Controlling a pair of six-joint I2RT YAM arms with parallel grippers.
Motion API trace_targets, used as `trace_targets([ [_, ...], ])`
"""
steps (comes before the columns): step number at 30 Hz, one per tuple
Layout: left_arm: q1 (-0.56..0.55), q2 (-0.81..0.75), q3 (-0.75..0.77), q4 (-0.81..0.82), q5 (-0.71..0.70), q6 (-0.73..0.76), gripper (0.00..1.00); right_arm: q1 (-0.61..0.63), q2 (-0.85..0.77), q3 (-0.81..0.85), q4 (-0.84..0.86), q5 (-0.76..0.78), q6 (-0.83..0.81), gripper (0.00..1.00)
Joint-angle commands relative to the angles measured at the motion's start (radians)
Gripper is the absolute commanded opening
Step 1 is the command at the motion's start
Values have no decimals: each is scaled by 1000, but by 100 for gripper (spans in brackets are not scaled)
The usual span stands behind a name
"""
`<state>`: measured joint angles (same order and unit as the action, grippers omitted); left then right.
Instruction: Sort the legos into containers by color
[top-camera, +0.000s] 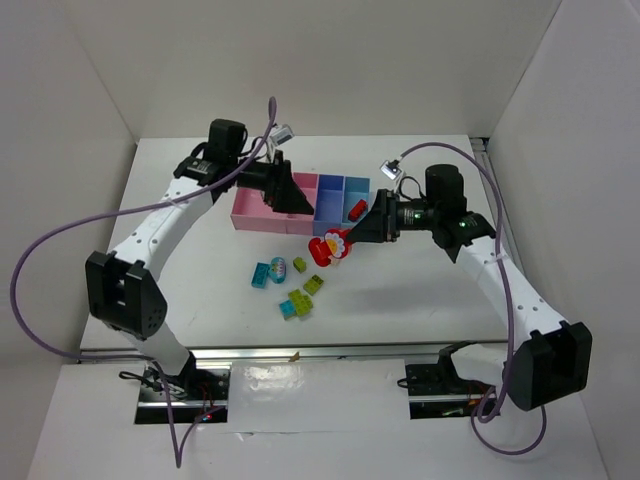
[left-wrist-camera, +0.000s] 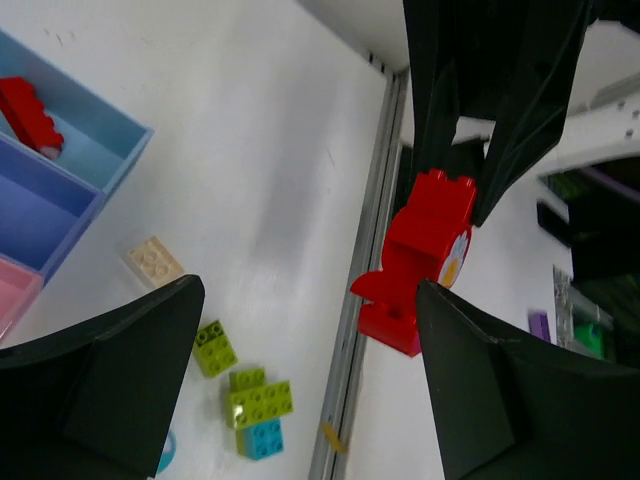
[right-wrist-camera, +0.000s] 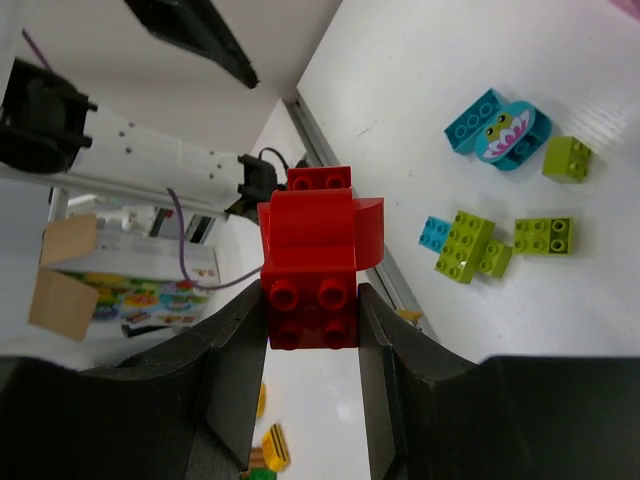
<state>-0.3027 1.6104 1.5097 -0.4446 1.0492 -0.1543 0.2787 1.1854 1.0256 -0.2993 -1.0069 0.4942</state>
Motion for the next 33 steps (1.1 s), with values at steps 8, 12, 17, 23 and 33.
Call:
trace_targets([
  [8,-96,238,313,-413,70,395,96,-32,69,103,-150,-122,-172,23],
  [12,-136,259,293,-390,80,371,99,-50,69,103,-170,-134,-183,18],
  [17,-145,260,238,-347,202,358,97,-59,79,103,-181,-134,-201,18],
  [23,-194,235,218,-312,222,358,95,-59,88,94,-172,-144,-192,18],
  [33,-127,198,170,-195,252,283,95,-69,97,113,-231,-119,-241,18],
])
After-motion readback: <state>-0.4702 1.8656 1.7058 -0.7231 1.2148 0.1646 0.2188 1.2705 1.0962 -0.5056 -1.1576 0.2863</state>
